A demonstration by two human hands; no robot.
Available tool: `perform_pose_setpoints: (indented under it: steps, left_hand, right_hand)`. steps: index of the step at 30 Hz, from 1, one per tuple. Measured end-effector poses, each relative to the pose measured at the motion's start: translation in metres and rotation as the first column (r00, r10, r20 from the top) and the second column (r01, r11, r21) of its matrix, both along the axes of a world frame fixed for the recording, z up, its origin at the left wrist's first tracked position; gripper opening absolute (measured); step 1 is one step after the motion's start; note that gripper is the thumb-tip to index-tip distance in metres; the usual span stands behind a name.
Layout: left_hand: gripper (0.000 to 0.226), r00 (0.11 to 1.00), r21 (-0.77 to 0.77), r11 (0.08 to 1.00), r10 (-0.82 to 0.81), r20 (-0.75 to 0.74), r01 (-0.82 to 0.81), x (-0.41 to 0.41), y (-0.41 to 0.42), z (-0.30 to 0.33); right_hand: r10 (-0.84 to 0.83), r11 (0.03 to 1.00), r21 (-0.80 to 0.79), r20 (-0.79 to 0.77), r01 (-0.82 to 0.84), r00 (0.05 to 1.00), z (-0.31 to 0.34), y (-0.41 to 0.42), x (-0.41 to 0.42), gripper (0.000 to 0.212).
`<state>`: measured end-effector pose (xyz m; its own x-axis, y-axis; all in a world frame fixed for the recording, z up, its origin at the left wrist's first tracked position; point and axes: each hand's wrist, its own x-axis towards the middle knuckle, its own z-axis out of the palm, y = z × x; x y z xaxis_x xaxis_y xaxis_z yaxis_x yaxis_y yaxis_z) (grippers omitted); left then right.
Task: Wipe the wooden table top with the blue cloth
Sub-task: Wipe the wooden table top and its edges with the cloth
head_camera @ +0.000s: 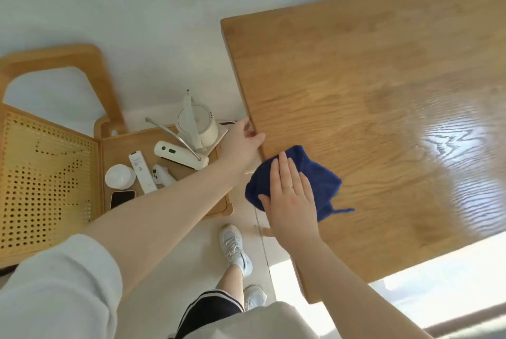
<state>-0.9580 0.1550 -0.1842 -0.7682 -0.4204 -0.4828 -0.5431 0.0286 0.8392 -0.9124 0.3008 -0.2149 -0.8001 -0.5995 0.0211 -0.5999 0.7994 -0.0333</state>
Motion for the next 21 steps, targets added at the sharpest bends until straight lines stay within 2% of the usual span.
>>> perform_pose_setpoints:
  steps: [3, 7, 10, 17, 21]
  left_hand:
    - [0.039, 0.997, 0.001, 0.997, 0.074, -0.017, -0.074, 0.001, 0.009, -0.007]
    - [0.038, 0.995, -0.024, 0.995, 0.094, -0.016, -0.094, -0.006, 0.005, -0.013]
    - [0.036, 0.989, -0.010, 0.990, 0.143, -0.033, -0.144, -0.009, 0.006, -0.018]
    - [0.043, 0.971, 0.056, 0.970, 0.237, -0.033, -0.235, -0.005, 0.009, -0.021]
    - [0.038, 0.968, 0.104, 0.966, 0.245, -0.056, -0.238, 0.013, 0.026, 0.001]
  right_hand:
    - [-0.004, 1.000, 0.012, -0.011, 0.004, 1.000, -0.008, 0.027, 0.036, 0.059]
    - [0.030, 0.999, -0.016, -0.030, -0.030, 0.999, -0.012, 0.005, 0.013, 0.074]
    - [0.014, 1.000, -0.013, -0.023, -0.014, 1.000, -0.010, -0.007, 0.003, 0.070]
    - [0.059, 0.998, 0.008, -0.019, -0.059, 0.998, -0.018, 0.080, 0.091, 0.061]
    - [0.030, 1.000, -0.006, -0.048, -0.030, 0.998, -0.017, 0.076, 0.086, 0.064]
